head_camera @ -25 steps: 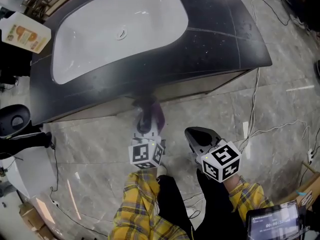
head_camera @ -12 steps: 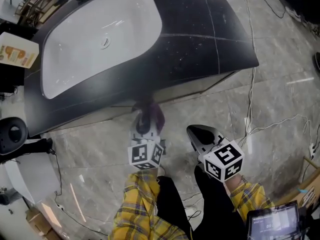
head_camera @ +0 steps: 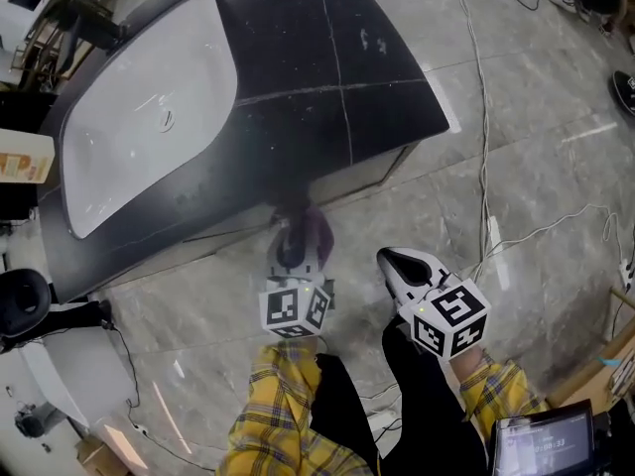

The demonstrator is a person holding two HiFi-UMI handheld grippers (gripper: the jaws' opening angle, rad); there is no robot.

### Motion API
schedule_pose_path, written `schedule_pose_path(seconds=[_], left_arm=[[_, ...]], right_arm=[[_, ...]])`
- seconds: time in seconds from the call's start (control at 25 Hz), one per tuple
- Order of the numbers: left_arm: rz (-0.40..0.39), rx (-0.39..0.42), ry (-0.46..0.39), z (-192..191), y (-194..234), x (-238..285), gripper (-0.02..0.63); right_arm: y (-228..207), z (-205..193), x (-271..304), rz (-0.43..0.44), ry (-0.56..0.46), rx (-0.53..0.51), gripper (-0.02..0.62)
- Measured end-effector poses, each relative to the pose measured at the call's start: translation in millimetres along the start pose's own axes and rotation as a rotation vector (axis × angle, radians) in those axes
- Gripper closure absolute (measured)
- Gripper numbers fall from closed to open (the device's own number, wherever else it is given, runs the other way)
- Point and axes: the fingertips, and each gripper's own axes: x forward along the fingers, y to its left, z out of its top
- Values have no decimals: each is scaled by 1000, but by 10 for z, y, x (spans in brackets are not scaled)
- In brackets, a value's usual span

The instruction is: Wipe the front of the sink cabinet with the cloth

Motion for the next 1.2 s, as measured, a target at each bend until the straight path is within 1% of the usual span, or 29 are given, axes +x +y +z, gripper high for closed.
schedule_pose_path(seconds=[0.44,0.72,0.96,1.08,1.2], left_arm=[[-78,23,31,-128,-630,393,554],[-108,5,44,-189,-944,616,554],[-145,9,58,-261,-1210,791,554],[-172,15,58,-277,-1338,846,554],[-179,3,50,-260,-1401,854,554]], right_arm=[[-593,2,-316,-59,-40,73,589],[-822,27,-434,-74,-51,93,589],[-1024,13,-516,-92,-52,110,589],[-1072,-9,-540,-99,-49,114,589],[-1077,-10,-549,-103,-50,114,589]])
